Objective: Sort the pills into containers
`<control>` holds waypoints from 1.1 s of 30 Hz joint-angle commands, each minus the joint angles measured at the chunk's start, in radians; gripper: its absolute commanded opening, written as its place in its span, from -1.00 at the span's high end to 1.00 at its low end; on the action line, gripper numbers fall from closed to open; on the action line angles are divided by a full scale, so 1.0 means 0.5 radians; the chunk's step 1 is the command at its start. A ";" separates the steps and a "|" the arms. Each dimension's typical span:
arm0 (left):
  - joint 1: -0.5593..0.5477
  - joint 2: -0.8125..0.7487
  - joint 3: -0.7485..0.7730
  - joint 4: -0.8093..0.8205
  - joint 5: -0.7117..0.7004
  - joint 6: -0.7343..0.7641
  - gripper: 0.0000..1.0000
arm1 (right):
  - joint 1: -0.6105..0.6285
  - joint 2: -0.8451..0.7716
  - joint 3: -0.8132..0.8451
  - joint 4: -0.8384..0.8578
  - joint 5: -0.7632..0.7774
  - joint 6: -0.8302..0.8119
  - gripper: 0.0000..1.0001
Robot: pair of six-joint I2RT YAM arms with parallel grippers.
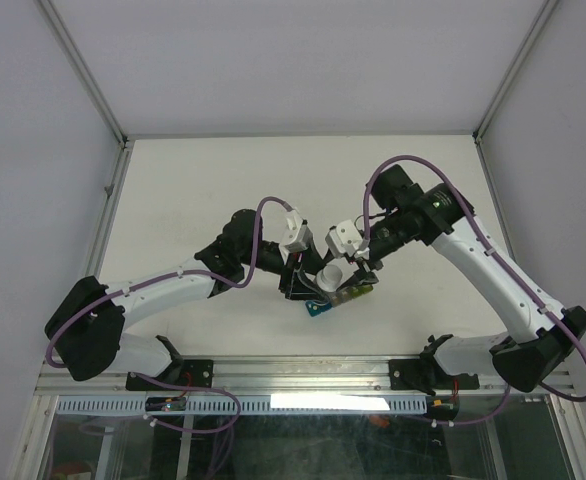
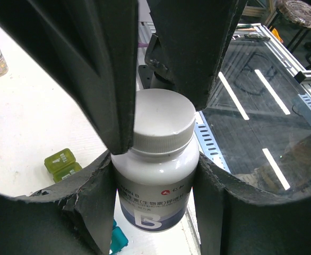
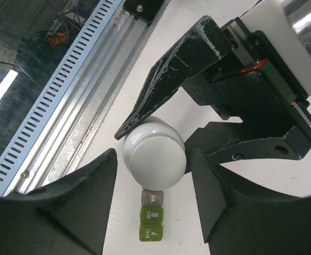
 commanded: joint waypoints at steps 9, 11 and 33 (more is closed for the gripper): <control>0.005 -0.102 0.057 0.056 -0.092 0.005 1.00 | 0.035 -0.014 -0.011 0.060 -0.035 0.180 0.25; 0.002 -0.171 0.007 0.085 -0.269 0.030 1.00 | 0.036 -0.003 -0.013 0.104 -0.007 0.324 0.32; -0.243 -0.214 -0.208 0.235 -1.848 -0.006 1.00 | -0.111 0.011 -0.193 0.839 0.486 1.778 -0.12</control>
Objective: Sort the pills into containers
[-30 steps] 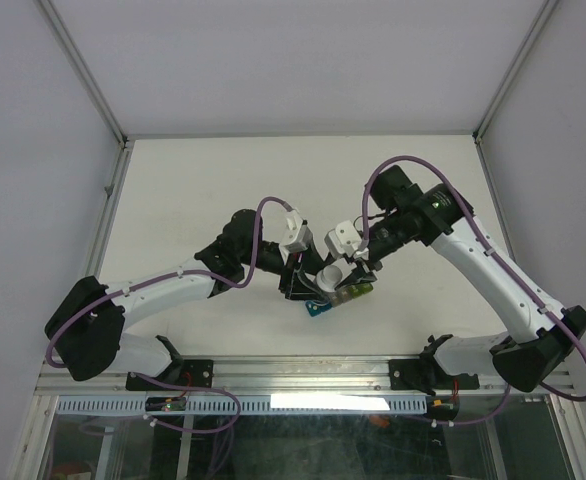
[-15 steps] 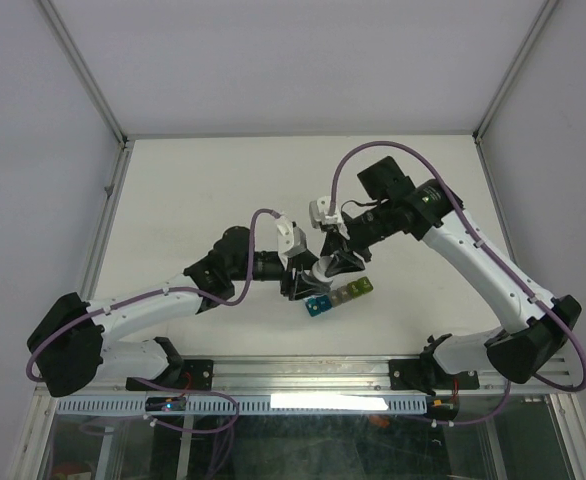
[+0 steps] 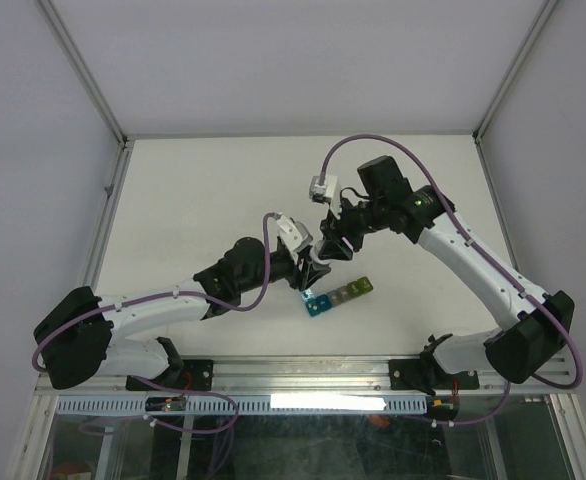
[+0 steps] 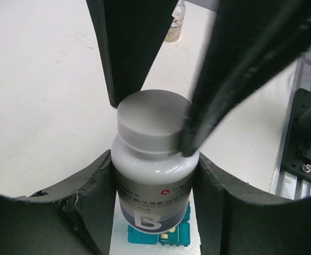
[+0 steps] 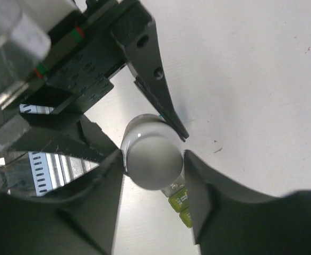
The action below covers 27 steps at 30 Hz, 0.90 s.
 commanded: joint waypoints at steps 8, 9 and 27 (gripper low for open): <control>0.112 -0.099 -0.039 0.243 0.446 -0.153 1.00 | -0.243 -0.310 -0.008 -0.164 -0.546 -0.178 -0.81; 0.124 -0.109 -0.047 0.247 0.510 -0.172 1.00 | -0.272 -0.337 -0.009 -0.185 -0.584 -0.224 -0.82; 0.202 0.075 0.274 -0.049 1.619 -0.058 1.00 | -0.052 -0.208 0.139 -0.861 -0.774 -1.533 -0.82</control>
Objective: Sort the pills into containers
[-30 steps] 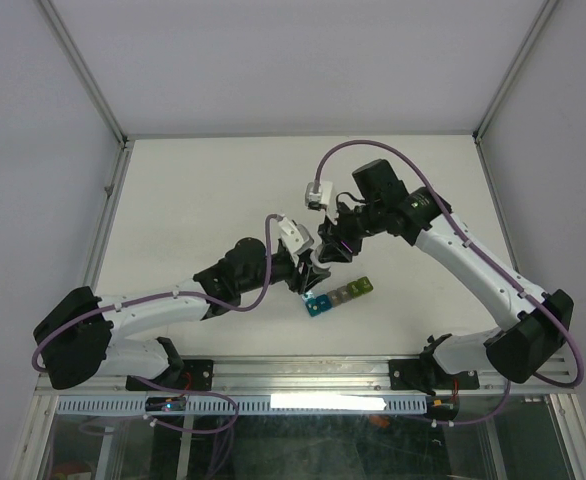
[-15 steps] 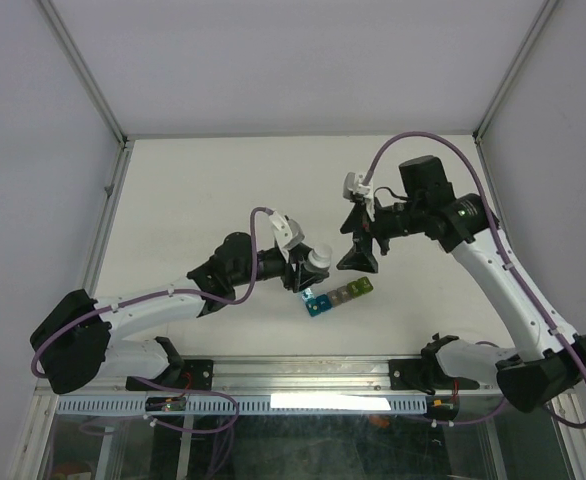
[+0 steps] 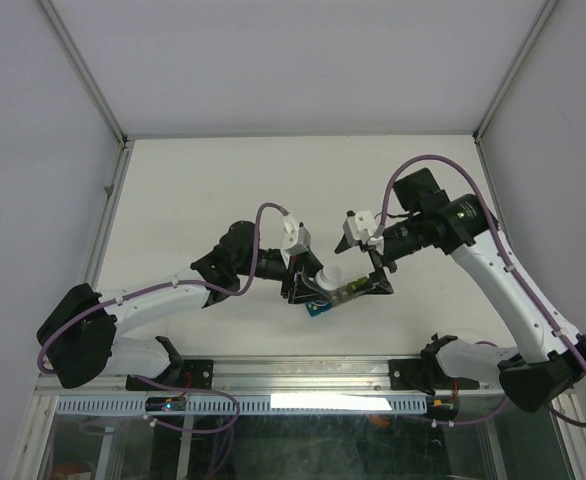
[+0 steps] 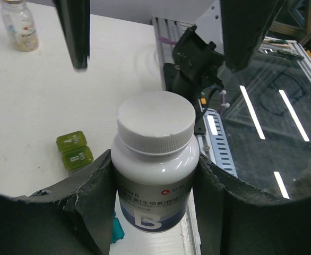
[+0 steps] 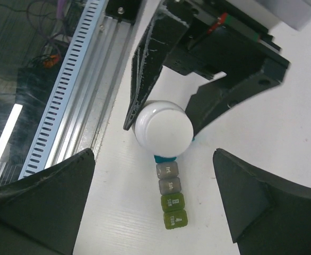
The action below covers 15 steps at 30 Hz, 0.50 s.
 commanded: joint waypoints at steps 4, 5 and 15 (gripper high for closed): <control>0.015 0.037 0.195 -0.119 0.298 0.130 1.00 | 0.198 0.185 0.132 -0.072 -0.069 -0.096 -0.58; 0.015 0.041 0.202 -0.138 0.300 0.144 1.00 | 0.208 0.189 0.130 -0.072 -0.066 -0.087 -0.53; 0.015 0.062 0.246 -0.183 0.304 0.176 1.00 | 0.259 0.207 0.115 -0.053 -0.050 -0.011 0.00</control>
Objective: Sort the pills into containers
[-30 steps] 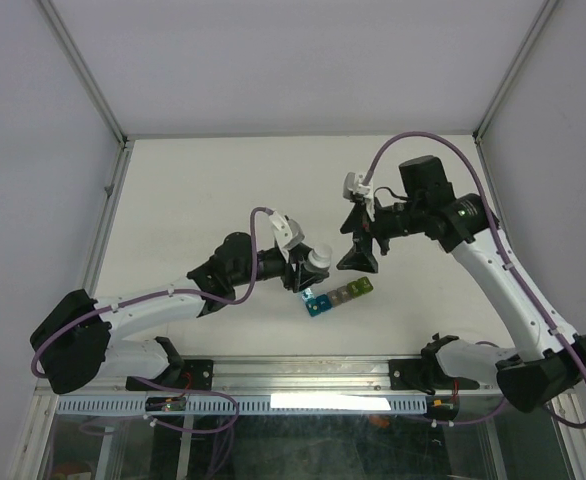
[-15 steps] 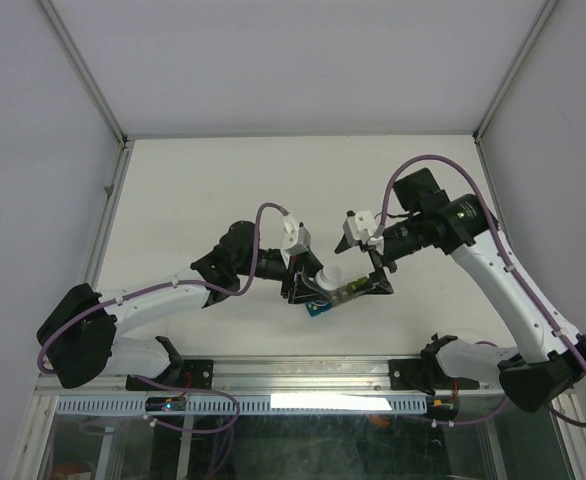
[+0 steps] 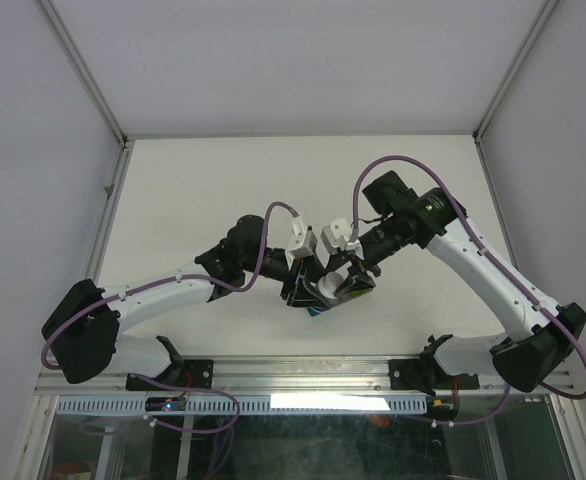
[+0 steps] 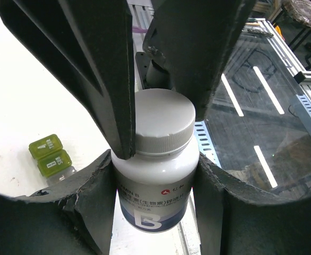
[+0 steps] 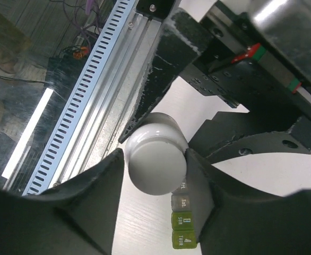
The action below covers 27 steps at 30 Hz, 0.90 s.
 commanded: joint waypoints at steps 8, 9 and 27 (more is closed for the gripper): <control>-0.005 -0.148 0.013 0.163 -0.291 0.050 1.00 | 0.036 -0.031 0.024 0.289 0.153 0.565 0.51; -0.028 -0.180 -0.005 0.167 -0.439 0.071 1.00 | 0.036 -0.019 0.027 0.353 0.205 0.702 0.56; -0.313 -0.123 -0.133 0.284 -1.780 0.177 1.00 | -0.331 -0.029 0.067 0.600 0.207 1.461 -0.98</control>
